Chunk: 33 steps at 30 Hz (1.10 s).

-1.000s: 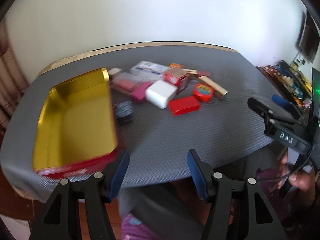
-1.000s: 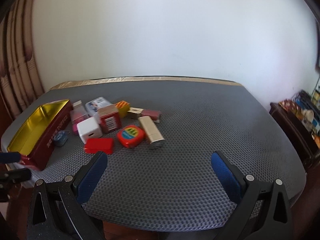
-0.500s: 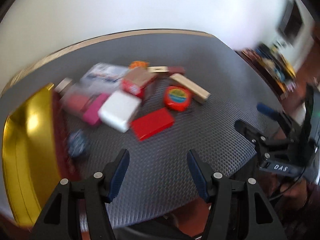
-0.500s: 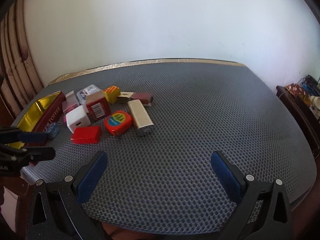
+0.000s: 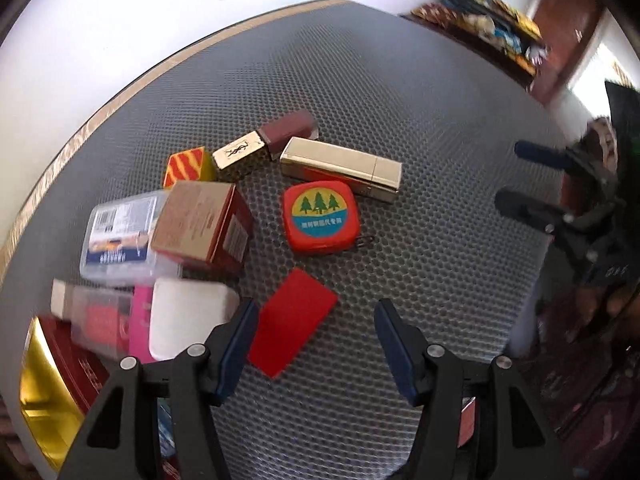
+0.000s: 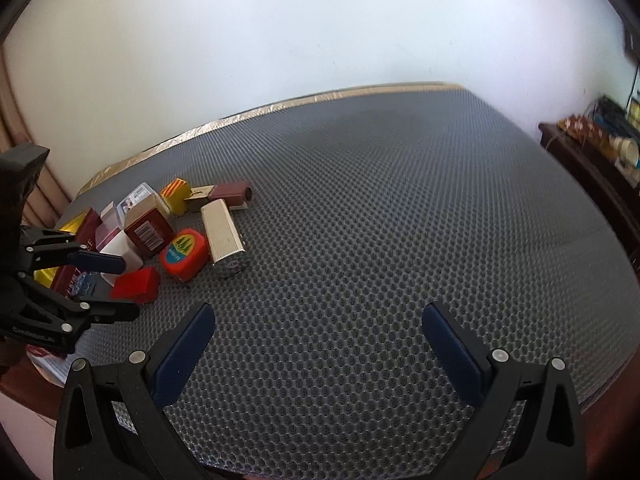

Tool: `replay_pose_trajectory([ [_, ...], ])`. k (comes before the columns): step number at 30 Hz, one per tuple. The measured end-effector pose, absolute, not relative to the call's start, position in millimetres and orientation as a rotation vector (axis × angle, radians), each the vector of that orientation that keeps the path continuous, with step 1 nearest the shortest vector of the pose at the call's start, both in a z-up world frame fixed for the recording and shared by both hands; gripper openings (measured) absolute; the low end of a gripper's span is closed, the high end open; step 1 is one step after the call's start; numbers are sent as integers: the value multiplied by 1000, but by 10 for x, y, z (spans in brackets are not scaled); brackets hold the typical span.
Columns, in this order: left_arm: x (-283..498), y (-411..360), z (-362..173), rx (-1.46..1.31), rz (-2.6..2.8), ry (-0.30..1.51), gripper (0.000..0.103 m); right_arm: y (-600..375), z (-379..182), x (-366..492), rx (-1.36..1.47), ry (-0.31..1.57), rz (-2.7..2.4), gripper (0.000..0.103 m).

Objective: Organize rigid objects
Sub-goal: 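Reach down and grasp the red rectangular block with the left gripper, then grasp the gold ribbed power bank with the right gripper while left holds red block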

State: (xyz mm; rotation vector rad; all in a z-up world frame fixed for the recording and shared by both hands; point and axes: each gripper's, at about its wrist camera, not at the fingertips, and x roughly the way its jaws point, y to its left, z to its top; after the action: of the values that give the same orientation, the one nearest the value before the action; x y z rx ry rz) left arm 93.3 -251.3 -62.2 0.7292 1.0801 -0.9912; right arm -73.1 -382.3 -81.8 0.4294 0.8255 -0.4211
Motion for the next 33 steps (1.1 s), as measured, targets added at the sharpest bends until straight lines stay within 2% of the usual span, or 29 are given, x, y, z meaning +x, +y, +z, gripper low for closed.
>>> replay_pose_trajectory([
  [8,903,-2702,-815,913,-1041,1068,61,-3916,-902,-763,504,840,-401,103],
  [12,861,-2618,-820,815,-1069,1134,30,-3917,-905,-730,480,851,-398,103],
  [22,620,-2042,-758,387,-831,1155,30,-3860,-786,-483,361,875,-266,103],
  [29,584,-1611,-759,221,-694,1178,30,-3767,-671,-19,280,913,-73,101],
  [31,587,-1531,-765,173,-687,1195,30,-3712,-651,68,228,910,-51,91],
  [33,632,-1446,-711,165,-684,1199,30,-3663,-665,187,166,945,-28,57],
])
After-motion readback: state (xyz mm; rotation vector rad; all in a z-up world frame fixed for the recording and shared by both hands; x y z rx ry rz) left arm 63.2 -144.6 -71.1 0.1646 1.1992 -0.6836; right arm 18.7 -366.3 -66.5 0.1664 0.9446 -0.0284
